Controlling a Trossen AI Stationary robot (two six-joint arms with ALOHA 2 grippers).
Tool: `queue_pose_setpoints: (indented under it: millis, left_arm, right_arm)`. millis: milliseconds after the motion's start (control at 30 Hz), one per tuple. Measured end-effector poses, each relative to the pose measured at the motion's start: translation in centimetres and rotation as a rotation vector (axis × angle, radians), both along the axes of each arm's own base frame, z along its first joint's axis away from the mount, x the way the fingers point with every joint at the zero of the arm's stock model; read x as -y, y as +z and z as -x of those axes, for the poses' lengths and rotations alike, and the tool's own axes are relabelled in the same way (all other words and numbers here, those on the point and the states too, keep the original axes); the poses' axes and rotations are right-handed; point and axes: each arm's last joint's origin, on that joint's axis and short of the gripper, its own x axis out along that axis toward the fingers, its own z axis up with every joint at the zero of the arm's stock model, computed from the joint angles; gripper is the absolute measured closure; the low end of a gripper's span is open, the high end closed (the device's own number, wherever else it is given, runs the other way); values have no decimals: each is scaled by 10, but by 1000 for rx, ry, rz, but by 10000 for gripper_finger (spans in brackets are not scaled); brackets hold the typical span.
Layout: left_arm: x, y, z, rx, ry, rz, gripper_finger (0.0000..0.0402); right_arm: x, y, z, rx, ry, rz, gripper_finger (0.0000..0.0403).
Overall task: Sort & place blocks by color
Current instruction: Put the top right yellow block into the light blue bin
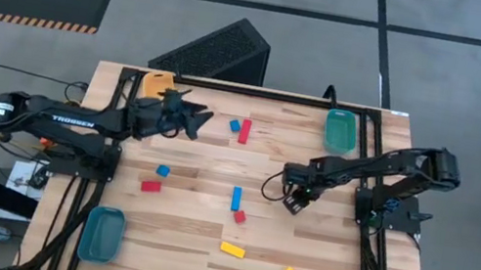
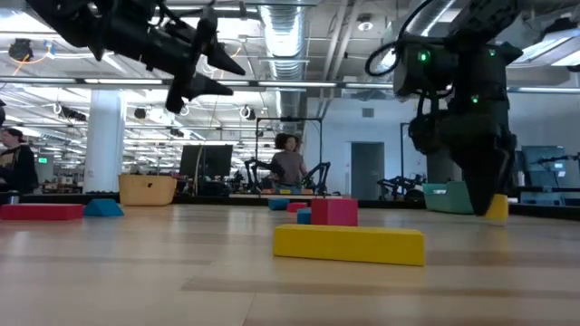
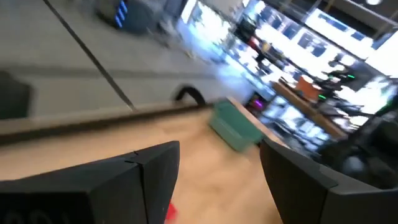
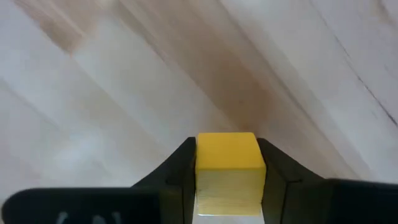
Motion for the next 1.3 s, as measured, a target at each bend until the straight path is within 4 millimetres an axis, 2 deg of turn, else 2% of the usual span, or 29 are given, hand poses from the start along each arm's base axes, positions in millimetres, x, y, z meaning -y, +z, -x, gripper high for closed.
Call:
queue_pose_setpoints:
  millis: [200, 300, 400, 600, 900, 1100, 1300]
  left_arm:
    - [-10, -18, -9, 31, -109, 250, 187]
    - [-12, -25, -15, 43, -139, 294, 187]
    - [-13, -27, -25, 88, -204, 340, 180]
    - [-20, -19, -56, 90, -293, 374, 139]
    - [-33, 11, -101, 138, -373, 316, 65]
    - [-39, 24, -118, 162, -442, 316, 49]
    - [-48, 29, -120, 178, -460, 337, 48]
  right_arm:
    - [2, 23, 1, 152, -32, 68, 273]
    - [5, 40, 0, 245, -47, 122, 267]
    - [8, 63, -6, 361, 23, 162, 269]
    - [7, 104, -18, 573, 238, 329, 266]
    - [7, 137, -28, 668, 349, 433, 263]
    - [5, 152, -31, 704, 460, 499, 264]
    - [5, 160, -32, 715, 518, 537, 260]
